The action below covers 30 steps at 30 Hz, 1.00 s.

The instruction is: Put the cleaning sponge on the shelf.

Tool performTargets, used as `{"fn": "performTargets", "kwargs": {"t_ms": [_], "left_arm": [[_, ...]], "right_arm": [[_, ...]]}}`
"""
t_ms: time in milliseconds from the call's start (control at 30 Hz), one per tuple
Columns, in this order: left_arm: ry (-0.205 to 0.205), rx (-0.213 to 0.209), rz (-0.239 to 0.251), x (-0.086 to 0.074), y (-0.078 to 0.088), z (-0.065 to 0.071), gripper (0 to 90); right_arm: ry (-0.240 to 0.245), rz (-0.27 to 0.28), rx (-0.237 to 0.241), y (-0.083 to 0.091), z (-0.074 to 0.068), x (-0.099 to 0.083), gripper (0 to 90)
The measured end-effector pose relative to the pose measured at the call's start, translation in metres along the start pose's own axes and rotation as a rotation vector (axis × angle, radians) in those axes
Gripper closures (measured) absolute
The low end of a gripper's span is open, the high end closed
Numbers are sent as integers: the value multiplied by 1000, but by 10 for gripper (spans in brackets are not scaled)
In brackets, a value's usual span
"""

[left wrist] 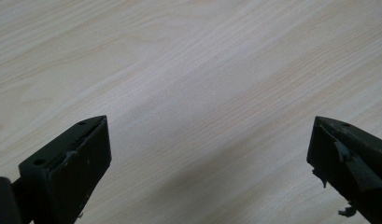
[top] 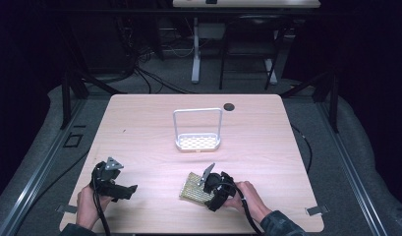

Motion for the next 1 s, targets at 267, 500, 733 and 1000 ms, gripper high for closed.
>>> {"fn": "performTargets", "kwargs": {"t_ms": [267,500,733,1000], "left_arm": [[5,-4,0,0,1,-1,0],[5,2,3,0,1,0,0],[16,5,9,0,1,0,0],[21,4,1,-1,2,-1,1]], "right_arm": [[-8,39,10,5,1,-1,339],[-14,85,-2,22,0,2,338],[-32,113,-11,30,2,1,335],[-47,128,-27,36,3,1,333]]}}
Point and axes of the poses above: each handheld gripper's, and its own axes: y roughly backward along the jaws, x roughly out of its top, z roughly to its right, the point moved 2 cm from there along -y, roughly forward along the jaws, and after that the axes turned 8 degrees about x, right-handed, at the moved point
